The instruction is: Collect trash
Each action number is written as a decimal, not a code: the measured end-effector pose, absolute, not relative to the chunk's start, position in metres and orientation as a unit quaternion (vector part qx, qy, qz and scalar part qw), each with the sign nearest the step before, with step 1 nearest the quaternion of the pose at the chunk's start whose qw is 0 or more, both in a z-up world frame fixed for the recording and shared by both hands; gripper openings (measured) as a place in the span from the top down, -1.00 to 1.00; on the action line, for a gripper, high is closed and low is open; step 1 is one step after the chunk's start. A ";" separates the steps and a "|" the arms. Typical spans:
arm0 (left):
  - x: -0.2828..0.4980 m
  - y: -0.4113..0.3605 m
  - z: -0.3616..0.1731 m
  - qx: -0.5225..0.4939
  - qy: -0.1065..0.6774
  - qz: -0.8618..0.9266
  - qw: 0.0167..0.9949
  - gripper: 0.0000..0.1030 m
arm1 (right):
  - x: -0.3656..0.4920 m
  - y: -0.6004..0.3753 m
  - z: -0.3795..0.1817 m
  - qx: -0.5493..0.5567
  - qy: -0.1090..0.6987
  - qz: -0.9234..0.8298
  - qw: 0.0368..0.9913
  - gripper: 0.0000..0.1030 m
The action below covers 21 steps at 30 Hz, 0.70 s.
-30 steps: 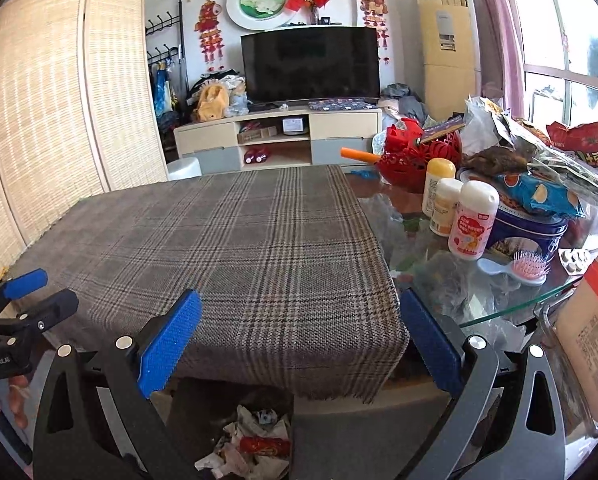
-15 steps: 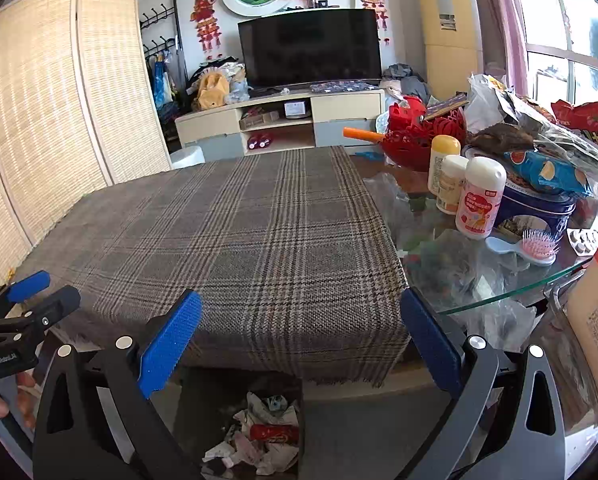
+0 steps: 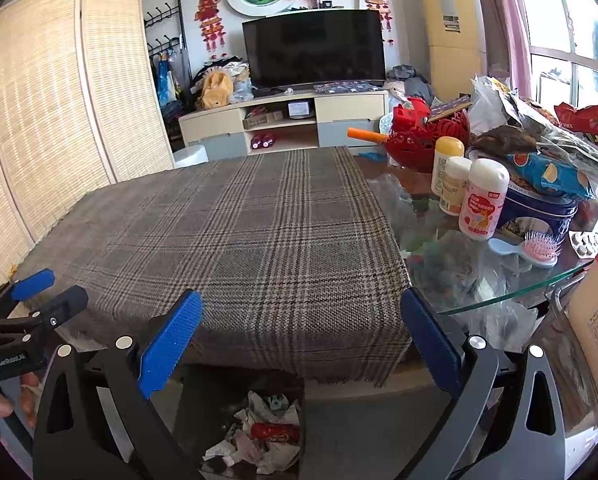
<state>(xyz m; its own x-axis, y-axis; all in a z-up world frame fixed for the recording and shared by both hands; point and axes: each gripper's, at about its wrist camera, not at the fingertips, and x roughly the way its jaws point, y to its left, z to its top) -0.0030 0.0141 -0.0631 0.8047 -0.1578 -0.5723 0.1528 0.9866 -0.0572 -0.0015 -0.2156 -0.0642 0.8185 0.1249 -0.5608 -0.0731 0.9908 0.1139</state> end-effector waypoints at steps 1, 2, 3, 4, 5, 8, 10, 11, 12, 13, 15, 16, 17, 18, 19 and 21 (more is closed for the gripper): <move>-0.003 0.014 -0.063 -0.004 0.302 -0.082 0.950 -0.84 | -0.001 -0.215 -0.065 0.044 0.298 0.053 0.952 -0.94; -0.003 0.014 -0.063 -0.004 0.302 -0.081 0.950 -0.84 | -0.002 -0.215 -0.065 0.043 0.299 0.053 0.952 -0.94; -0.003 0.014 -0.063 -0.004 0.302 -0.081 0.950 -0.84 | -0.002 -0.215 -0.065 0.043 0.300 0.053 0.952 -0.94; -0.003 0.014 -0.063 -0.004 0.301 -0.081 0.950 -0.84 | -0.001 -0.215 -0.065 0.043 0.300 0.052 0.952 -0.94; -0.003 0.014 -0.062 -0.004 0.301 -0.081 0.950 -0.84 | -0.001 -0.215 -0.066 0.043 0.300 0.052 0.952 -0.94; -0.002 0.015 -0.061 -0.005 0.300 -0.079 0.951 -0.84 | -0.001 -0.216 -0.066 0.045 0.301 0.051 0.951 -0.94; -0.002 0.016 -0.061 -0.006 0.300 -0.079 0.951 -0.84 | 0.000 -0.217 -0.066 0.045 0.301 0.050 0.951 -0.94; -0.002 0.017 -0.061 -0.007 0.299 -0.078 0.951 -0.84 | 0.000 -0.217 -0.065 0.045 0.300 0.049 0.951 -0.94; -0.002 0.017 -0.061 -0.007 0.300 -0.079 0.951 -0.84 | 0.000 -0.217 -0.066 0.046 0.300 0.050 0.951 -0.94; -0.002 0.017 -0.061 -0.007 0.300 -0.079 0.951 -0.84 | 0.000 -0.218 -0.066 0.047 0.301 0.050 0.951 -0.94; -0.002 0.017 -0.061 -0.007 0.300 -0.079 0.951 -0.84 | 0.000 -0.217 -0.066 0.047 0.301 0.050 0.951 -0.94; -0.002 0.017 -0.061 -0.006 0.299 -0.079 0.951 -0.84 | 0.000 -0.217 -0.066 0.046 0.300 0.050 0.951 -0.94; -0.003 0.017 -0.061 -0.006 0.299 -0.079 0.951 -0.84 | -0.001 -0.217 -0.066 0.045 0.300 0.050 0.952 -0.94; -0.003 0.017 -0.061 -0.005 0.299 -0.079 0.951 -0.84 | -0.001 -0.217 -0.066 0.045 0.300 0.051 0.952 -0.94; -0.003 0.017 -0.061 -0.006 0.299 -0.079 0.951 -0.84 | -0.001 -0.217 -0.066 0.045 0.300 0.052 0.952 -0.94; -0.003 0.017 -0.061 -0.006 0.298 -0.078 0.951 -0.84 | -0.001 -0.217 -0.066 0.045 0.299 0.052 0.952 -0.94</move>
<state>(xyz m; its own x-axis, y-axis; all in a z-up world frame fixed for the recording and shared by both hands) -0.0033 0.0171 -0.0606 0.8103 -0.1522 -0.5660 0.1447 0.9877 -0.0585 -0.0010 -0.2170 -0.0656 0.8156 0.1266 -0.5646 -0.0728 0.9905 0.1170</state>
